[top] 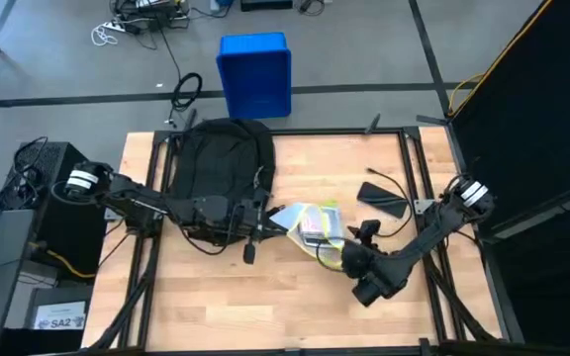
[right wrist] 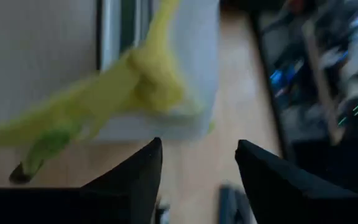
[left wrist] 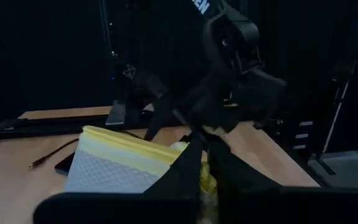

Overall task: Unpack backpack
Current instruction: Close the zip lock bag

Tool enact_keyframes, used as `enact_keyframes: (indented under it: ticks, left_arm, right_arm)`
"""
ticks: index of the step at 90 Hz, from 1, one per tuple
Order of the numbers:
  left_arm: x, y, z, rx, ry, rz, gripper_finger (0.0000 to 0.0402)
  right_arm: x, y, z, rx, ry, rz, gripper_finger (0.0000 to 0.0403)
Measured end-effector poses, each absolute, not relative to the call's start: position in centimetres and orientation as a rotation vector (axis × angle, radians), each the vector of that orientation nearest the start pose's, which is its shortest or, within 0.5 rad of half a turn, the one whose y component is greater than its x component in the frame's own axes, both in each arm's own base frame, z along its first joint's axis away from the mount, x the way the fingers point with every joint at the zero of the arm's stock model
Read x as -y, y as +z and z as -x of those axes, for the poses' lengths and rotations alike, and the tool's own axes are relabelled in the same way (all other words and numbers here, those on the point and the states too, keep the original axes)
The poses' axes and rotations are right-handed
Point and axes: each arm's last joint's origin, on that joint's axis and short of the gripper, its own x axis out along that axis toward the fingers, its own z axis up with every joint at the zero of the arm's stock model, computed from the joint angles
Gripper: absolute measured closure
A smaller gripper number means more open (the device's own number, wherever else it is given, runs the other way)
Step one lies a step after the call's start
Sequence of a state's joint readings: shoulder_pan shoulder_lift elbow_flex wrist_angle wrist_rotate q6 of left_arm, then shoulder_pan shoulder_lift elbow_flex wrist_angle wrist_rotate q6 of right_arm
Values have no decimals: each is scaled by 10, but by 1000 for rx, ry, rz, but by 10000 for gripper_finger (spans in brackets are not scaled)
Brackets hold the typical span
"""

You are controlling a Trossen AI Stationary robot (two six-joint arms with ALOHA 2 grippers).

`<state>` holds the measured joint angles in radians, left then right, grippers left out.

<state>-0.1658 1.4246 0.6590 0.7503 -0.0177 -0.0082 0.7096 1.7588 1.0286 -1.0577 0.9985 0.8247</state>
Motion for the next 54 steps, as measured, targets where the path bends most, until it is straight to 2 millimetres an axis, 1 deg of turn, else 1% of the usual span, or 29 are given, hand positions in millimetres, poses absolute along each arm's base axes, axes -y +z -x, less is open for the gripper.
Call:
enact_keyframes:
  ticks: [6, 22, 40, 54]
  left_arm:
    - [48, 237, -292, -18, -148, 7, 402]
    - [48, 237, -292, -17, -148, 7, 402]
    - [48, 237, -292, -18, -148, 7, 402]
    - [48, 236, -292, -18, -148, 7, 402]
  right_arm:
    - [-163, 164, -222, -882, -611, 662, 230]
    - [-167, 163, -226, -875, -573, 673, 250]
    - [-179, 162, -240, -840, -443, 725, 271]
    - [-188, 162, -248, -844, -322, 724, 291]
